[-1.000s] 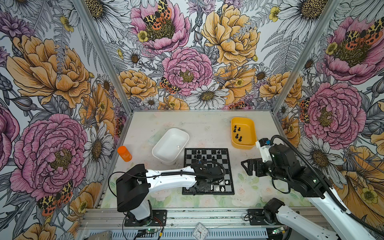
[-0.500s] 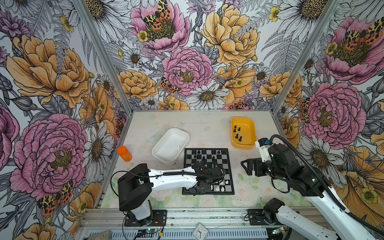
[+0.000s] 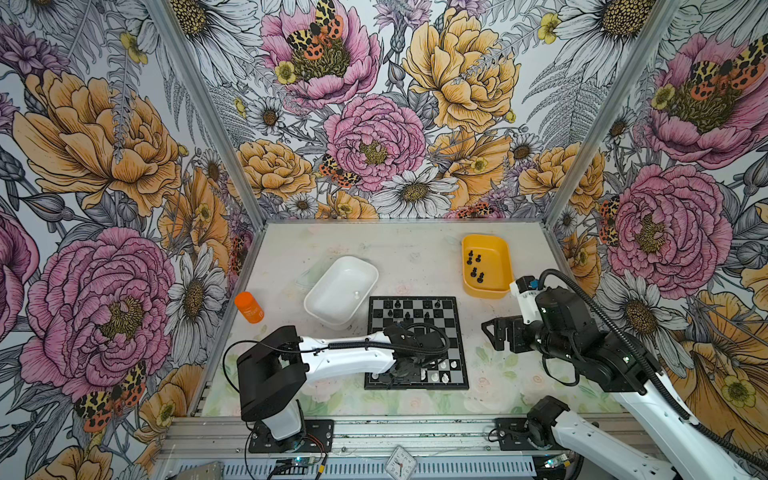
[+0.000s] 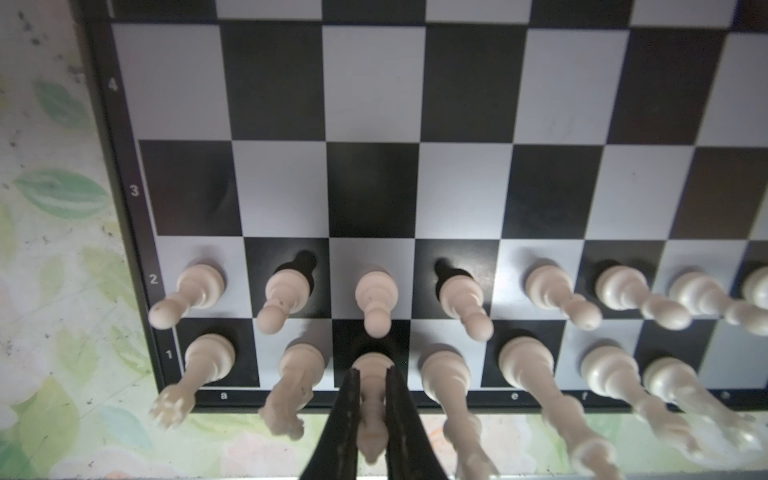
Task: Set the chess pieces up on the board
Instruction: 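Lower the white piece onto the back row and open the left gripper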
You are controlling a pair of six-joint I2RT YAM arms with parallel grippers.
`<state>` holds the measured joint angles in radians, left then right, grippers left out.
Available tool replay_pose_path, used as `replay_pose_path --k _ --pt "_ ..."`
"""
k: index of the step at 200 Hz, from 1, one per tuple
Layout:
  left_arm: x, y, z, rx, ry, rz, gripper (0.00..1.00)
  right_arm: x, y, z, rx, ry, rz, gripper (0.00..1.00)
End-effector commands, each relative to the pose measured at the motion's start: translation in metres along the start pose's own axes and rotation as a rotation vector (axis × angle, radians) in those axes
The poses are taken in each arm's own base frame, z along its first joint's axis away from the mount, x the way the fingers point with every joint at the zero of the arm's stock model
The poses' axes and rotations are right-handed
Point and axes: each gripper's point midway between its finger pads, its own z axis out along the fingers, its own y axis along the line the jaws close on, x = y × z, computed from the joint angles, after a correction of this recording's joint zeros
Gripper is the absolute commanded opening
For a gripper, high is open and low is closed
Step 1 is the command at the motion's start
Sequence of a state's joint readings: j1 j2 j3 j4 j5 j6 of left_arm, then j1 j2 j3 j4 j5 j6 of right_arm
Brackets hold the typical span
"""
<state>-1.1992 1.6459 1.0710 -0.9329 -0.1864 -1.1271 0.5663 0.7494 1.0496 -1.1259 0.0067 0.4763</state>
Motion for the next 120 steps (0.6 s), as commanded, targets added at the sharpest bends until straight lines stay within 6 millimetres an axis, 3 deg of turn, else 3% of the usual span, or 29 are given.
replay_pose_path --k 1,72,120 --pt "-0.002 -0.001 0.005 0.003 0.008 0.005 0.14 -0.001 -0.002 0.001 0.017 0.0 -0.017 1.0" --pt "-0.005 -0.006 0.0 0.025 0.007 0.013 0.26 -0.005 -0.002 0.0 0.02 -0.003 -0.023 1.0" --pt "-0.018 -0.012 -0.023 0.086 -0.041 -0.004 0.28 -0.008 -0.001 0.0 0.019 -0.002 -0.03 1.0"
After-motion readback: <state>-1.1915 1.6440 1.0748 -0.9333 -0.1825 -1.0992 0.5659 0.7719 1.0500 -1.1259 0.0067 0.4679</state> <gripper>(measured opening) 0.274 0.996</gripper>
